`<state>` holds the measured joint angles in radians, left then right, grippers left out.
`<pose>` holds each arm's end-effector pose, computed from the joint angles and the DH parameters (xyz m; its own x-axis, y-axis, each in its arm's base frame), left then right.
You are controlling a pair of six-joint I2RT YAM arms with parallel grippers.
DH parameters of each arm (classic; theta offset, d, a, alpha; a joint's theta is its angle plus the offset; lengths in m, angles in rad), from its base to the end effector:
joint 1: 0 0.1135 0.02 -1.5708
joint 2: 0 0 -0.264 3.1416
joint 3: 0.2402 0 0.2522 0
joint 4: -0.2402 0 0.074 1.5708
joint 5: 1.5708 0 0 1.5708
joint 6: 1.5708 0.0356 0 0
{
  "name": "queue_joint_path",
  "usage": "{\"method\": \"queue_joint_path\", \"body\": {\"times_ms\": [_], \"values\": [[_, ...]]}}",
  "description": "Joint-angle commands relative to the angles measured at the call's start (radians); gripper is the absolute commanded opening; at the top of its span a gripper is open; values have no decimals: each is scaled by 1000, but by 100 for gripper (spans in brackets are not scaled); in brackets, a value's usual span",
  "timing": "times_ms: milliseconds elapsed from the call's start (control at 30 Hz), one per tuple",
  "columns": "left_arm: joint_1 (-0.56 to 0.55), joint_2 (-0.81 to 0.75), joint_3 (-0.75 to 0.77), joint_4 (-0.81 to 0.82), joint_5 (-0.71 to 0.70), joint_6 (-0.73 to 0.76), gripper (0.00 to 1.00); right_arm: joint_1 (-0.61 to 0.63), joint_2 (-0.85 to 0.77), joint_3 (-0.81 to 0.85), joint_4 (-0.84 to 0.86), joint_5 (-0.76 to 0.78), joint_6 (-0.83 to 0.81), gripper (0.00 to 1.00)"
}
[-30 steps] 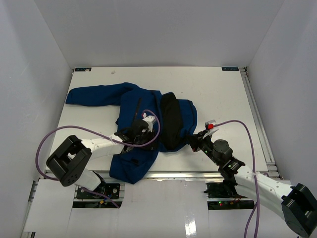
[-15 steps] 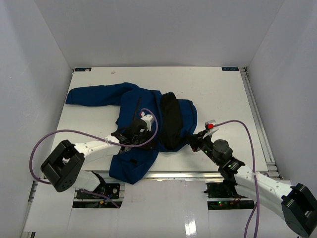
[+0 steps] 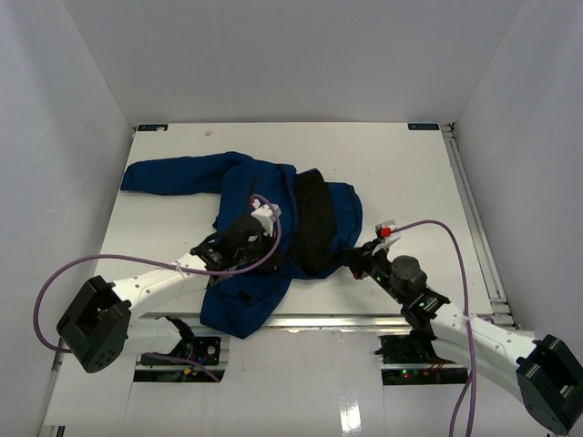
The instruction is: Zip up the jacket
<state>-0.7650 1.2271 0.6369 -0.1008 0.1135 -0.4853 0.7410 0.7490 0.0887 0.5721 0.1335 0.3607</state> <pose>0.1792 -0.1776 0.2059 -0.7570 0.0843 -0.6480 0.4499 0.7864 -0.4233 0.1255 0.1084 0.1808 -0.2624 0.2340 -0.9361 -0.5115 0.7889 0.3406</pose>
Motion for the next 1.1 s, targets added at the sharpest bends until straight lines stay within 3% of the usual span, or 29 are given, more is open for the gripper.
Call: {"method": "queue_joint_path", "body": {"times_ms": [0,367,567,767,967,1067], "values": [[0,-50,42,21,11,44,0,3,16,28,49,-33,-7,8],[1,-130,-23,396,161,139,0,12,125,141,163,-368,-88,8],[1,-152,-46,489,233,164,0,11,167,168,243,-469,-85,8],[3,-224,-199,723,265,179,0,11,252,167,380,-596,-73,8],[6,-202,-241,785,347,177,0,11,249,155,439,-636,-102,8],[6,-198,-251,817,398,160,0,11,234,178,373,-581,-99,8]]}}
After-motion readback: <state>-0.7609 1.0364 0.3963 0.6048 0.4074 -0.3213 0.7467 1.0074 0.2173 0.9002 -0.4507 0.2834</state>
